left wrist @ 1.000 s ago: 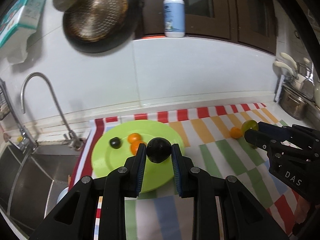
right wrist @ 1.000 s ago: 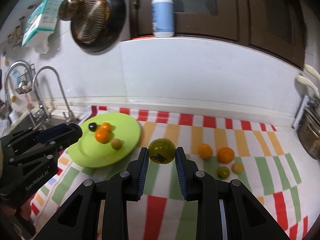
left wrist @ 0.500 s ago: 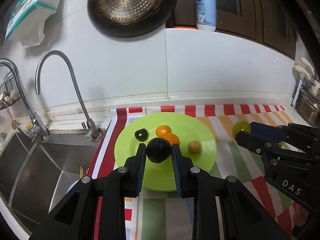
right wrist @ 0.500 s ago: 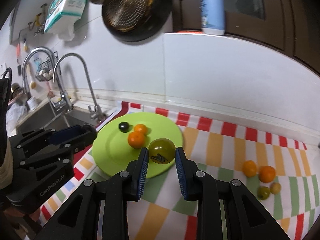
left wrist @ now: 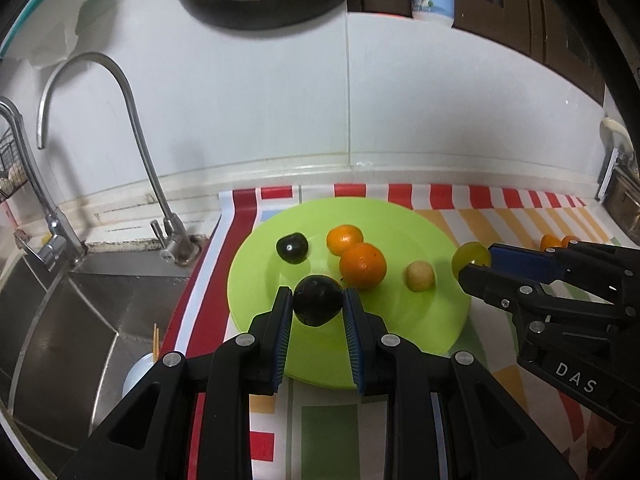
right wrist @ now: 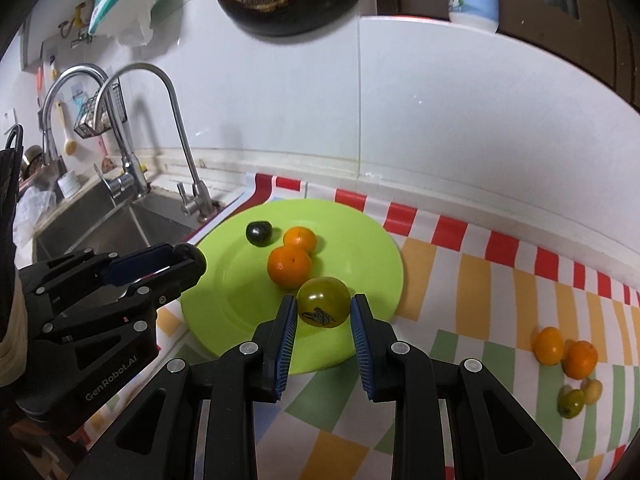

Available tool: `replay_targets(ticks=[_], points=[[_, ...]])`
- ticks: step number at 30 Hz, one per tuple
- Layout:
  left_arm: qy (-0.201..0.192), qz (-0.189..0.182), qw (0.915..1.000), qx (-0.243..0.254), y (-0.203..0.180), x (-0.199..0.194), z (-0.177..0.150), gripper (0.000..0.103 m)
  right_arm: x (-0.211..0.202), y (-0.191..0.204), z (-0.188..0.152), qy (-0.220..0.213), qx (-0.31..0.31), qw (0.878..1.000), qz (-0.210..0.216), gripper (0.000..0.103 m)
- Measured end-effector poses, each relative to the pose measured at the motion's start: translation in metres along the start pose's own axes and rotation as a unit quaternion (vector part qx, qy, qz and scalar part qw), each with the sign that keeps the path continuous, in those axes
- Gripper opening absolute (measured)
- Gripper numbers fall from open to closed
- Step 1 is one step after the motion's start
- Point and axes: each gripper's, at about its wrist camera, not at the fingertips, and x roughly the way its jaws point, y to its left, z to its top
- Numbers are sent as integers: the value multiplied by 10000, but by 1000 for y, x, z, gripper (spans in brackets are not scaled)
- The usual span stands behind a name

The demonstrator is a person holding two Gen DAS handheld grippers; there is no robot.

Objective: Organize fruits
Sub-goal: 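Open the left tool over the plate while the right tool releases its fruit, then move both open tools back toward the remaining fruits on the cloth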

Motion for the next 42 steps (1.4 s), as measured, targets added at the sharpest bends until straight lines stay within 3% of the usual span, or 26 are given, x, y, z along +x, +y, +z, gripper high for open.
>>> replay_targets(ticks=[9,12,15,22,25,30,33,42], points=[[151,-48,9999,-62,0,15,1,27,23,-4,-1,196,75,9996,165,29],[138,43,9999,-70,0,12,2,34,22,-5,-1,181,137,9996,185,30],[89,95,9999,-28,-1,5,2,34,17,-7,-2,129,153,9997,128,30],[-20,59,10000,36,-9,-19,3,38,-12,-10,-2,-99,152,9998,-44,31],[-109,-6,9999,80,-15,-30,4,40,-27,-14,-3,-205,201,9995,-133,38],[-312,-154,9992,179,-29,-50,8,49,-57,-19,-5,-440,183,9982,-375,38],[-449,-233,9984,240,-39,-61,11,55,-76,-25,-9,-569,238,9966,-554,45],[-661,-551,9952,468,-78,-81,16,66,-116,-56,-24,-736,527,9903,-1058,46]])
